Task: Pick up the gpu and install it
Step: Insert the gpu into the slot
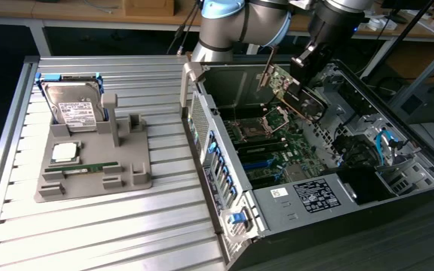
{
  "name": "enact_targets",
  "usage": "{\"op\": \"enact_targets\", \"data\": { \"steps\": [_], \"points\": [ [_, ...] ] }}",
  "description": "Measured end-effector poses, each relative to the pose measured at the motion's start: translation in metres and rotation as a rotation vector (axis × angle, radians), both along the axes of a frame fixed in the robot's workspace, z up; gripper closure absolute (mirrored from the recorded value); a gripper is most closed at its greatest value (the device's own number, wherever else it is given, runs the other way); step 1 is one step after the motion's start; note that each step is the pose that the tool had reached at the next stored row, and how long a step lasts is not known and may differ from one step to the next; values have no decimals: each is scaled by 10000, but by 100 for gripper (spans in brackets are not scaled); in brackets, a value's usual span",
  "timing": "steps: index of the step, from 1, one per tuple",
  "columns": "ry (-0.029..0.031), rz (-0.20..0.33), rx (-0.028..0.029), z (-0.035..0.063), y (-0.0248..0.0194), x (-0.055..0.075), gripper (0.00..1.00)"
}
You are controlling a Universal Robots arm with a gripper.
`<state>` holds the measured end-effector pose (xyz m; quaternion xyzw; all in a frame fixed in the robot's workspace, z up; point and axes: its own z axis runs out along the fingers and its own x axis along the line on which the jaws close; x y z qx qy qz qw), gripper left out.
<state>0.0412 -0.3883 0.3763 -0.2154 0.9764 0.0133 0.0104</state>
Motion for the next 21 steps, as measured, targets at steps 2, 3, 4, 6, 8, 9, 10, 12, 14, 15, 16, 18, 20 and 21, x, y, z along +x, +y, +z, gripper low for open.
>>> {"op": "enact_targets", "data": {
  "steps": [2, 3, 4, 6, 8, 9, 10, 12, 14, 15, 16, 18, 20, 21],
  "points": [
    [0, 75, 0, 0, 0, 0, 73],
    [0, 109, 0, 0, 0, 0, 73],
    [0, 135, 0, 0, 0, 0, 73],
    [0, 254, 0, 0, 0, 0, 73],
    [0, 315, 1, 0, 0, 0, 73],
    [0, 358, 0, 0, 0, 0, 73],
    [0, 390, 0, 0, 0, 0, 73],
    [0, 447, 0, 0, 0, 0, 73],
    [0, 501, 0, 0, 0, 0, 73],
    [0, 537, 0, 0, 0, 0, 73],
    [0, 565, 0, 0, 0, 0, 73],
    [0, 632, 0, 0, 0, 0, 73],
    [0, 694, 0, 0, 0, 0, 73],
    [-1, 745, 0, 0, 0, 0, 73]
  ]
}}
